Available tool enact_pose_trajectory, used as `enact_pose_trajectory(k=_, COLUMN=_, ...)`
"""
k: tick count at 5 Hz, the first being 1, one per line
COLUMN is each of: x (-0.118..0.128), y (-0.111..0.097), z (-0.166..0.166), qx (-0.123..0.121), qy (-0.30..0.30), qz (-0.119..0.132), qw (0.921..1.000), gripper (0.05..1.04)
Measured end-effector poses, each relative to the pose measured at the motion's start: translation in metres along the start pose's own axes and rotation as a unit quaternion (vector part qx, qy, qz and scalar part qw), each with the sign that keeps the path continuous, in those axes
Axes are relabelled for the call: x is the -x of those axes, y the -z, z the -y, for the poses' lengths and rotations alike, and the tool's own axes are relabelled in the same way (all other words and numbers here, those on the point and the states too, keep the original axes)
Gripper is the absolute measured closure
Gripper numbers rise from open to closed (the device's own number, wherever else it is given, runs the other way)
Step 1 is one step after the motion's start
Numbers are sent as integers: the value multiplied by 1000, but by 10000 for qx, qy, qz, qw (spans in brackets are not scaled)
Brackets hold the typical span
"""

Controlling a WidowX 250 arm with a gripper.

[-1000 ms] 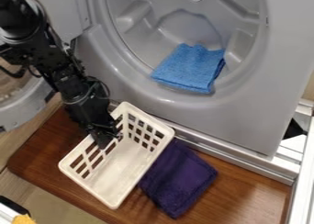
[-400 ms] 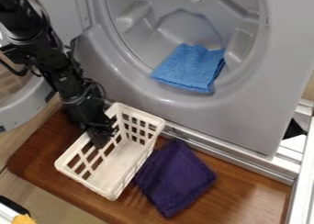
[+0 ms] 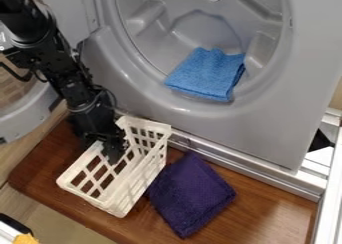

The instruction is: Move the white basket to the left side of the table

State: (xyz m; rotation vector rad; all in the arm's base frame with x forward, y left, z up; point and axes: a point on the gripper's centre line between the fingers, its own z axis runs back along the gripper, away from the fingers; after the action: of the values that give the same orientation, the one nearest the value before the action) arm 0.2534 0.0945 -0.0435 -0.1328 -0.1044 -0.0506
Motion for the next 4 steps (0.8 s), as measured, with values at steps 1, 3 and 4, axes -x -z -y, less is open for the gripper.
enact_pose_trajectory(k=1, x=-2, y=-7, z=6, qx=-150, qy=192, qz=34, qw=9997, gripper=75)
enact_pose_trajectory(k=3, x=-16, y=-33, z=30, qx=-504, qy=697, qz=210, qw=9961, gripper=83)
enact_pose_trajectory(k=4, x=-22, y=-49, z=45, qx=-742, qy=909, qz=343, qw=9925, gripper=83)
